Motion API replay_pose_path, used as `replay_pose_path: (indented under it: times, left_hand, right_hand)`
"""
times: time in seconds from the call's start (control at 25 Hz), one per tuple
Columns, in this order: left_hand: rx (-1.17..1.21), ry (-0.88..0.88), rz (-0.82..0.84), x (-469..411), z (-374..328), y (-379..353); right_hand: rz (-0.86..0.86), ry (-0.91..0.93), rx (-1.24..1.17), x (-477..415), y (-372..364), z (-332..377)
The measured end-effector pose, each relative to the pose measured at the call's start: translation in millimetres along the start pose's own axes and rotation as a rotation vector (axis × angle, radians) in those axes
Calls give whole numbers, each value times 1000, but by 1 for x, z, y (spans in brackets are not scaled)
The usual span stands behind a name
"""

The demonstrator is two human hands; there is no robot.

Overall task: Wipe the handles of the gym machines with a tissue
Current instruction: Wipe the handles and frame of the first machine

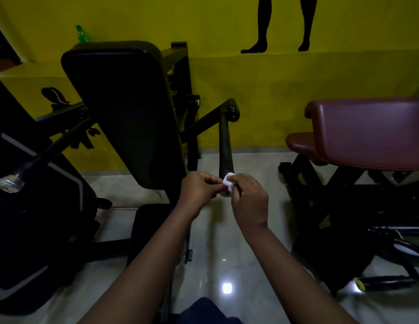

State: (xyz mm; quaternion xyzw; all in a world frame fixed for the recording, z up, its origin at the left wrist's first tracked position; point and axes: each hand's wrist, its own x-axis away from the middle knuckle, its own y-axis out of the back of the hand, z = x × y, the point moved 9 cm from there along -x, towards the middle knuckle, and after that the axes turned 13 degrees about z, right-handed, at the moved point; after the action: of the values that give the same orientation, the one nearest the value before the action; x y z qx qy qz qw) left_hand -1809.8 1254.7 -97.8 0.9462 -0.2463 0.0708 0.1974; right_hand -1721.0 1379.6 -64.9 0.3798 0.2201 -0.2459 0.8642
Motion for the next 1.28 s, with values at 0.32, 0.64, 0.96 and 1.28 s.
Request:
replay_pose_path:
  times: [0.32, 0.64, 0.96, 1.28]
  left_hand:
    - [-131, -55, -14, -4, -10, 4]
    - [-313, -120, -85, 0, -18, 4]
    - [-156, -136, 1, 1, 4, 6]
    - [375, 183, 43, 2, 40, -8]
  right_hand:
    - [-182, -325, -187, 24, 3, -20]
    - [-406, -1291, -1731, 64, -101, -37]
    - [-478, -1204, -1493, 69, -77, -46]
    - [115, 149, 163, 1, -24, 18]
